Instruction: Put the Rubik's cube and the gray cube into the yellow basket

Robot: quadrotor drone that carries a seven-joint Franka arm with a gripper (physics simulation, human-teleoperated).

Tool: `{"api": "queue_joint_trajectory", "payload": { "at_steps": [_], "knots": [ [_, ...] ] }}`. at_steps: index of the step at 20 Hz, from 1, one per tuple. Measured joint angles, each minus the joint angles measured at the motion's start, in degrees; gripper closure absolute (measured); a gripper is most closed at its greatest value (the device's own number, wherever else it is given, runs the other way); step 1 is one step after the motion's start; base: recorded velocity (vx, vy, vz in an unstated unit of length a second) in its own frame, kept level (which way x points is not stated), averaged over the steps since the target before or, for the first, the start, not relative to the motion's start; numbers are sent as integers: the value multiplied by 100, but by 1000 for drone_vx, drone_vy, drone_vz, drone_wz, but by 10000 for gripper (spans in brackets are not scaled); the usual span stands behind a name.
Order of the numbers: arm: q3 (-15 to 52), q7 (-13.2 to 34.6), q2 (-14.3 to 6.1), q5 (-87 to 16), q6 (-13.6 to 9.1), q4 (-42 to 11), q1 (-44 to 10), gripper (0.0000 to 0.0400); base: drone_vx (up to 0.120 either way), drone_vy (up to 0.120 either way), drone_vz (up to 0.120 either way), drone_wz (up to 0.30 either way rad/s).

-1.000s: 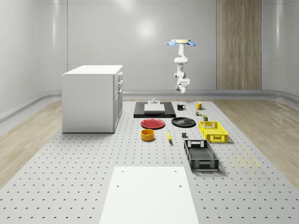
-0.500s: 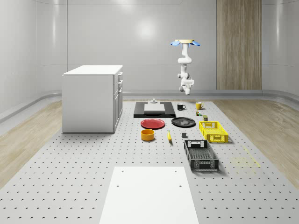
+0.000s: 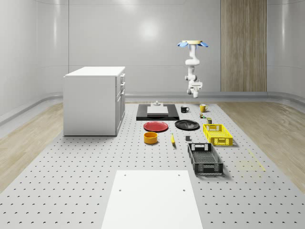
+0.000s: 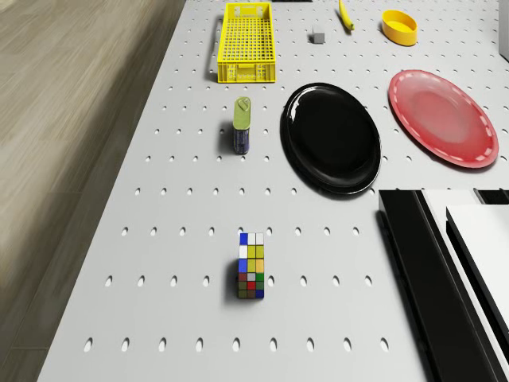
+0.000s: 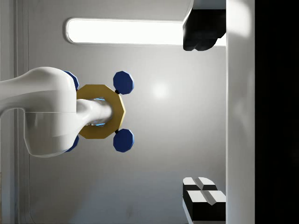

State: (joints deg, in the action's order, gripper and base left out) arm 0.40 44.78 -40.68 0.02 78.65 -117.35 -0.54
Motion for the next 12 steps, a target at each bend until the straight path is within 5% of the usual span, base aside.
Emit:
{"api": "queue_joint_trajectory", "payload": {
  "at_steps": [12],
  "knots": [
    [84,14,-36,-115,52,-36,-28,0,120,113,0,0]
  ]
}}
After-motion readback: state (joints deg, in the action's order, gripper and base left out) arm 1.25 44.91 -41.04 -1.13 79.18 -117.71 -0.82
